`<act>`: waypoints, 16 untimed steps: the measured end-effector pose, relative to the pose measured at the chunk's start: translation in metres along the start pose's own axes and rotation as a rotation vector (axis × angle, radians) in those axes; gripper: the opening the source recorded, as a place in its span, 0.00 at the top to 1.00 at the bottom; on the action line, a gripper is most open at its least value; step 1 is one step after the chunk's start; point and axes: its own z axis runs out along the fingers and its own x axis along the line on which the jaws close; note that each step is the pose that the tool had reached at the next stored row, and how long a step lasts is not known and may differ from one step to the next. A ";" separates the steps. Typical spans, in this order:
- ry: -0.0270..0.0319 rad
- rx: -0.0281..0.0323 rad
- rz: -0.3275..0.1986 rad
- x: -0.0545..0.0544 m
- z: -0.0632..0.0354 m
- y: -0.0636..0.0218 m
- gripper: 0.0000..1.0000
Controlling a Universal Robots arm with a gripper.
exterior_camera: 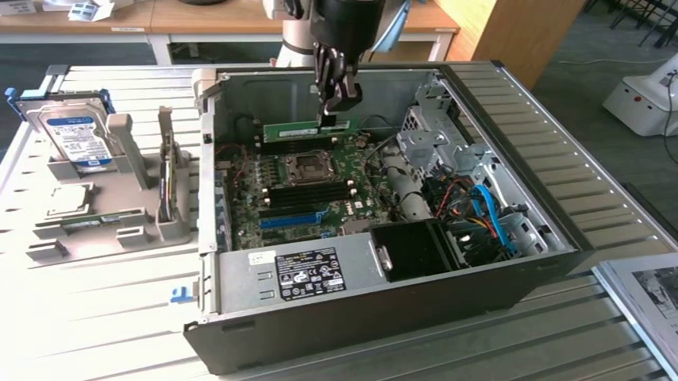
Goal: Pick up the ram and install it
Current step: 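Insert the ram into the slot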
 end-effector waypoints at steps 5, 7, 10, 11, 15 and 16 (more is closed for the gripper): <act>0.0000 0.0000 0.000 0.000 0.0041 -0.0003 0.88; 0.0000 0.0000 0.000 0.001 0.0071 -0.0005 0.88; 0.0000 0.0000 0.000 0.001 0.0118 -0.0007 0.88; 0.0000 0.0000 0.000 0.001 0.0134 -0.0008 0.88; -0.0001 0.0000 0.000 0.001 0.0200 -0.0012 0.88; 0.0000 0.0000 0.000 0.001 0.0216 -0.0013 0.88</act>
